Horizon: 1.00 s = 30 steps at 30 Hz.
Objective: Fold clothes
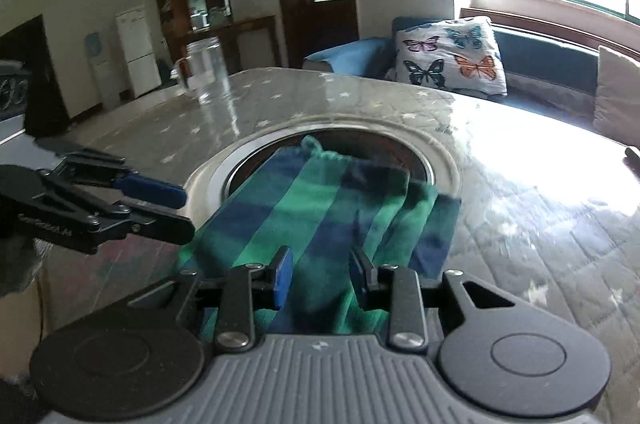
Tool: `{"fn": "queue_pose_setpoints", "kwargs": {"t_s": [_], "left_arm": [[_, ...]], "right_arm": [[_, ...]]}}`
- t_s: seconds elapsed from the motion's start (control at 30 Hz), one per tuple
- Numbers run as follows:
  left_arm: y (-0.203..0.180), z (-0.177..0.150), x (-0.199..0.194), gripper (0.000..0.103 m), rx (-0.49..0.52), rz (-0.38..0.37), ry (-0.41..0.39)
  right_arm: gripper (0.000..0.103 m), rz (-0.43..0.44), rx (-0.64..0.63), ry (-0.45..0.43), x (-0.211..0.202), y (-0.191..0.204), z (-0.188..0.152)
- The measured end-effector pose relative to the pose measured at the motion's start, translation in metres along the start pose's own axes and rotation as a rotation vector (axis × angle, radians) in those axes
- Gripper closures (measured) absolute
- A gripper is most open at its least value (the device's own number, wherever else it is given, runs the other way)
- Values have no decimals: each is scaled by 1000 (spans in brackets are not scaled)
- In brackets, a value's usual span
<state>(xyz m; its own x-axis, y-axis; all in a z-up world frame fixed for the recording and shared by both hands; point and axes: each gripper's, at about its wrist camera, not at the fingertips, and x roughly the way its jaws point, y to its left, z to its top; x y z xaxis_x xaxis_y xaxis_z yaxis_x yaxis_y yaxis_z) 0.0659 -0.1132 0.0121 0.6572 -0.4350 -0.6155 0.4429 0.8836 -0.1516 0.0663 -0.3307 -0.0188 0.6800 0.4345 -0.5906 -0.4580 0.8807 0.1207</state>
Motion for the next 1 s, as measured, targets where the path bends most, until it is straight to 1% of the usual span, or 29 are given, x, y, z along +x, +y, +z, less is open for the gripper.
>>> {"fn": "queue_pose_setpoints", "kwargs": {"t_s": [0.13,0.2,0.3,0.37,0.5,0.57,0.63,0.77,0.87,0.93,1.0], "left_arm": [[12,9,12,43,-64,26,7],[17,13,17,40,-84,31,12],[20,16,24,35,-99,38,24],[23,16,29,34,-116,36,33],[29,15,39,34,-169,27,51],[30,15,41,34,-187,20,56],[30,14,44,34,-199,16,61],[31,13,46,35,-218,11,72],[31,12,48,37,-232,3,79],[32,12,50,45,-241,0,87],[31,11,51,47,-244,0,90]], "right_arm": [[72,-22,28,23,26,-12,8],[72,-48,35,39,38,-18,7],[72,-66,75,39,42,-31,6],[70,-91,94,33,39,-35,6],[51,-117,148,26,32,-42,4],[45,-125,189,24,30,-48,1],[44,-128,231,26,30,-53,-1],[44,-101,305,32,34,-58,-6],[46,-102,316,29,35,-58,-6],[50,-105,324,27,35,-58,-5],[63,-117,337,26,35,-59,-6]]}}
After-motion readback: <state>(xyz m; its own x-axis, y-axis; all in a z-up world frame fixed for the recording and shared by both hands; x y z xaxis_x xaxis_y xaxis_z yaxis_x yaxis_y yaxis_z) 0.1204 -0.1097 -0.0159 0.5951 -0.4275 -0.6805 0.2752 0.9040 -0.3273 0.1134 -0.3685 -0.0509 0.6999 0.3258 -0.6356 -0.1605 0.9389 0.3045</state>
